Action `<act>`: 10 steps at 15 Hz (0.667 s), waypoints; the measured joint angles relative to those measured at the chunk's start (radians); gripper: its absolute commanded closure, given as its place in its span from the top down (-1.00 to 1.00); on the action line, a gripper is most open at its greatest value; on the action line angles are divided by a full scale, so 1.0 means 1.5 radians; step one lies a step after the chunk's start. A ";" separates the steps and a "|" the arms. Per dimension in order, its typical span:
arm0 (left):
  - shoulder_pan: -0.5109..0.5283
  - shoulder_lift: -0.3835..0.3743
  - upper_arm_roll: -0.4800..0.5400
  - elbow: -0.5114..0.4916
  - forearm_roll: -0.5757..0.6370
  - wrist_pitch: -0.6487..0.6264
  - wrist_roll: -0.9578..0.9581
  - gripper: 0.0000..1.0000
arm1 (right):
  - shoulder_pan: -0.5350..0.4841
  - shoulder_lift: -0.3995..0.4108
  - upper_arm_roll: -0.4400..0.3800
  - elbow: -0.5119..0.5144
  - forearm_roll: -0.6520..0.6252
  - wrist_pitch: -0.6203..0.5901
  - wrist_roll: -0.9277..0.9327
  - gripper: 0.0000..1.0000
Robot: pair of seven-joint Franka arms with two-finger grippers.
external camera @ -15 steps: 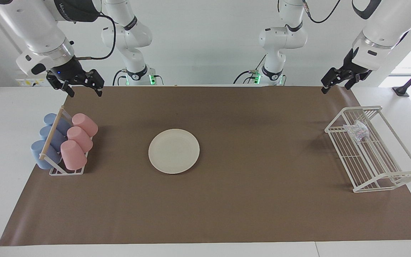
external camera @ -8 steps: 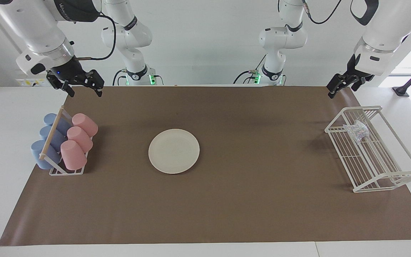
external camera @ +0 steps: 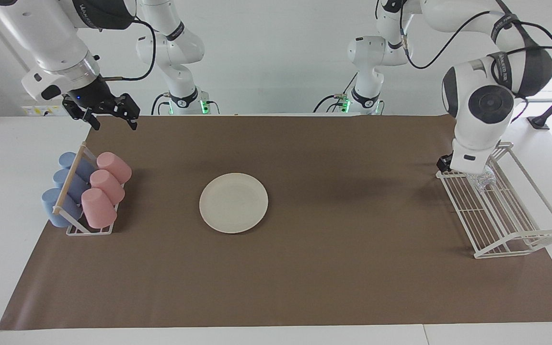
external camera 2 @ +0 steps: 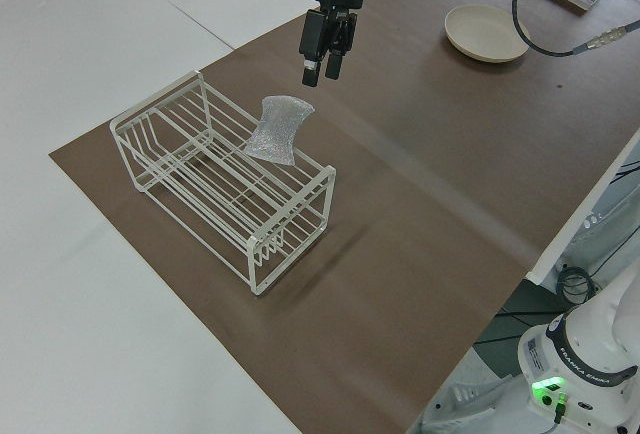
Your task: Wipe plate with sponge
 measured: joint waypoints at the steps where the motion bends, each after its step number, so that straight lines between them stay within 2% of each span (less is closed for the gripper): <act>1: -0.002 0.022 0.000 0.013 0.018 -0.005 -0.005 1.00 | 0.000 0.000 0.000 0.000 0.000 0.000 0.001 1.00; 6: -0.018 0.150 0.001 0.131 0.115 -0.070 -0.020 1.00 | 0.000 0.000 0.000 0.000 0.000 0.000 0.008 1.00; 10: -0.021 0.169 0.000 0.143 0.172 -0.073 -0.020 0.96 | 0.000 0.000 0.000 0.000 0.000 0.000 0.009 1.00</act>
